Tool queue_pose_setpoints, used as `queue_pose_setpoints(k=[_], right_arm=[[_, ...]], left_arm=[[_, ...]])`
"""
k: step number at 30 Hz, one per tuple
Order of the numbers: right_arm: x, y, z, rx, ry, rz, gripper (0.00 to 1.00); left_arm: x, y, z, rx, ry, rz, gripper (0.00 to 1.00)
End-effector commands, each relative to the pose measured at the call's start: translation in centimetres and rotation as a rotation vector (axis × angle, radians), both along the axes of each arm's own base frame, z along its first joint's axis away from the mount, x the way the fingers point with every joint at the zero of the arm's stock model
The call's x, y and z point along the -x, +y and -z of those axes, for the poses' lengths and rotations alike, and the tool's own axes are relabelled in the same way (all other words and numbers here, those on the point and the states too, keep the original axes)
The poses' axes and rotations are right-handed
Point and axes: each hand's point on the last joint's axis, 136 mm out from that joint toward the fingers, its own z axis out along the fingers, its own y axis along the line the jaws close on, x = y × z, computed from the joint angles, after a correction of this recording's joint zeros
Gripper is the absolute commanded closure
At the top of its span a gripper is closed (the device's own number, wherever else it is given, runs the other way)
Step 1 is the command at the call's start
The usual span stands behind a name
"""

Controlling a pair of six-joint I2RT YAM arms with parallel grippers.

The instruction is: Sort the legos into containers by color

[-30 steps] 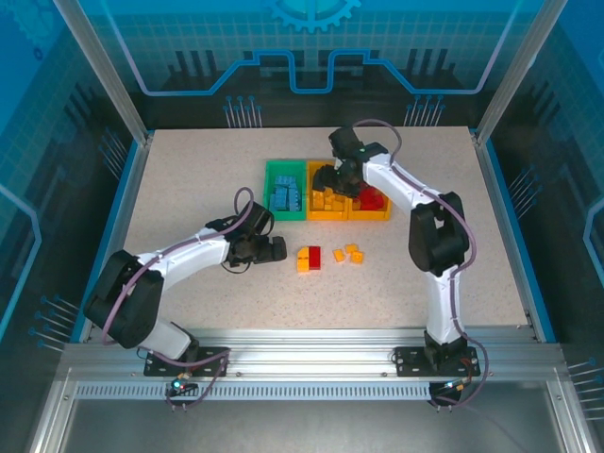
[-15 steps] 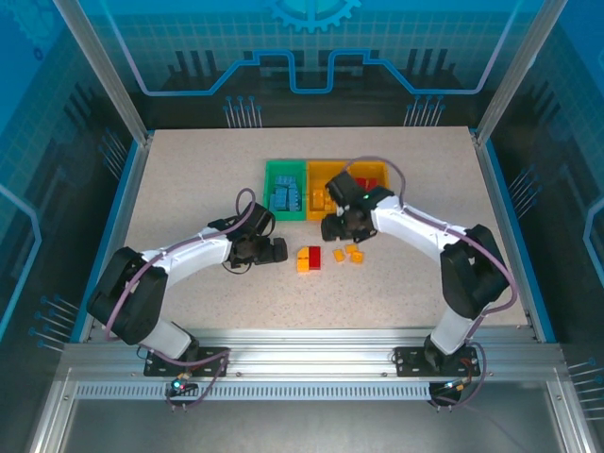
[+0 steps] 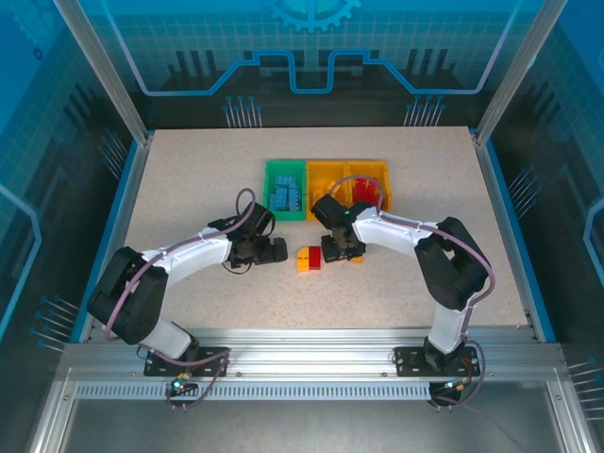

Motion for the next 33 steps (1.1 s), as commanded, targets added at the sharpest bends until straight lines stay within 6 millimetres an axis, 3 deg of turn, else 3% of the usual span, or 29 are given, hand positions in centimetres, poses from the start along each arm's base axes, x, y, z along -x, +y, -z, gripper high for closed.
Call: queue_pose_setpoints(k=[1,7,11,14,17,24,30,33], right_arm=[[0.0,0.2,0.6,0.031,0.012,0.004,0.50],[0.1,0.5,1.6,0.040,0.038,-0.007,0.54],[0.0,0.8,2.1,0.050,0.052,-0.015,0.65],[-0.1,1.1,1.3,0.039,0.039,-0.016,0.74],[-0.8,1.7,-0.8,-0.002,-0.007,-0.010,0.78],[-5.8,2.3,-6.3,-0.162,-0.097,0.051,0.78],[-11.1,1.4,-5.9,-0.233,-0.053,0.200,0.76],[-12.9,1.9,-5.2,-0.251,-0.033,0.218,0.76]], left_arm=[[0.4,0.4,0.1,-0.014,0.003,-0.008,0.01],[0.3,0.6,0.1,-0.023,-0.001,-0.006,0.01],[0.3,0.5,0.1,-0.019,0.001,-0.009,0.01],[0.4,0.7,0.0,-0.026,0.000,-0.011,0.01],[0.4,0.8,0.1,-0.032,0.001,-0.010,0.01],[0.2,0.3,0.1,-0.008,0.002,-0.008,0.01],[0.0,-0.7,0.3,0.038,0.009,-0.004,0.01],[-0.1,-1.3,0.3,0.050,0.014,0.005,0.01]])
